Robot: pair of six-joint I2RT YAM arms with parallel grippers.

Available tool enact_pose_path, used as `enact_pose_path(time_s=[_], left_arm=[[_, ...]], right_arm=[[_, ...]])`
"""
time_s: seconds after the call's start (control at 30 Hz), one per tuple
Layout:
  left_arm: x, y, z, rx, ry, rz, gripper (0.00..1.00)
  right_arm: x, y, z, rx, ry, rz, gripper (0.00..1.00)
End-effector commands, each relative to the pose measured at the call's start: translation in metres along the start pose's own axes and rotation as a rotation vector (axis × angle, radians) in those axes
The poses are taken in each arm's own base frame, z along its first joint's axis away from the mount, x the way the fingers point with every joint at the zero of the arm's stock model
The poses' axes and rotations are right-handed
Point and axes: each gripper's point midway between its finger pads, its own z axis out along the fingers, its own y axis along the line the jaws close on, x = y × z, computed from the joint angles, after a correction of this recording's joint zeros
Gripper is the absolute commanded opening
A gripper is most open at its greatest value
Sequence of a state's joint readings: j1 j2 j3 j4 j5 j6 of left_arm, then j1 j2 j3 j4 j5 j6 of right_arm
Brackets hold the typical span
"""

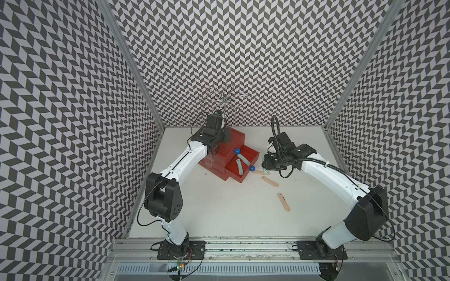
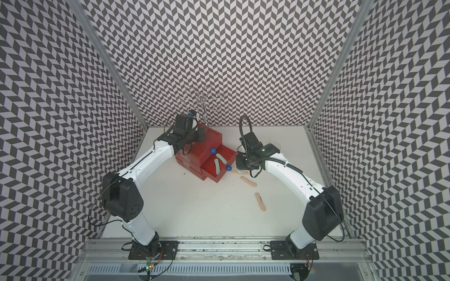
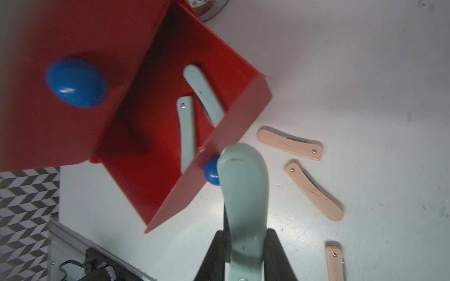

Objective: Place the fruit knives into the drawer by color
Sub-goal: Place the fruit knife in the drawer.

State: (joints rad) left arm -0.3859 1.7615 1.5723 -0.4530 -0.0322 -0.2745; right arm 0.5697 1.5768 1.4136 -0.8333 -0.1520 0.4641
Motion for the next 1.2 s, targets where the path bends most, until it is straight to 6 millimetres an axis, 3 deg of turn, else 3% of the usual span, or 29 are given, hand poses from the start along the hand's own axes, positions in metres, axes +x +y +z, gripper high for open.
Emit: enact_pose_path(time_s=[0.0, 0.23, 0.33, 0.83, 1.17], left_arm=[[0.122, 0.034, 0.025, -0.120, 0.411, 0.012, 0.00], [0.121, 0.035, 0.025, -0.124, 0.410, 0.014, 0.00], [0.122, 0.035, 0.025, -0.124, 0.412, 0.013, 0.00], [0.122, 0.035, 0.025, -0.127, 0.411, 0.015, 0.00], [0.121, 0.035, 0.025, -0.126, 0.409, 0.016, 0.00]], right_arm=[[-0.019, 0.036, 0.004, -0.133, -0.035, -0.025, 0.16], [-0.035, 0.076, 0.016, -0.312, -0.067, -0.028, 0.16], [-0.038, 0.080, 0.025, -0.336, -0.065, -0.014, 0.16], [-0.036, 0.082, 0.055, -0.373, -0.034, 0.022, 0.18], [-0.023, 0.071, 0.070, -0.346, -0.002, 0.038, 0.19]])
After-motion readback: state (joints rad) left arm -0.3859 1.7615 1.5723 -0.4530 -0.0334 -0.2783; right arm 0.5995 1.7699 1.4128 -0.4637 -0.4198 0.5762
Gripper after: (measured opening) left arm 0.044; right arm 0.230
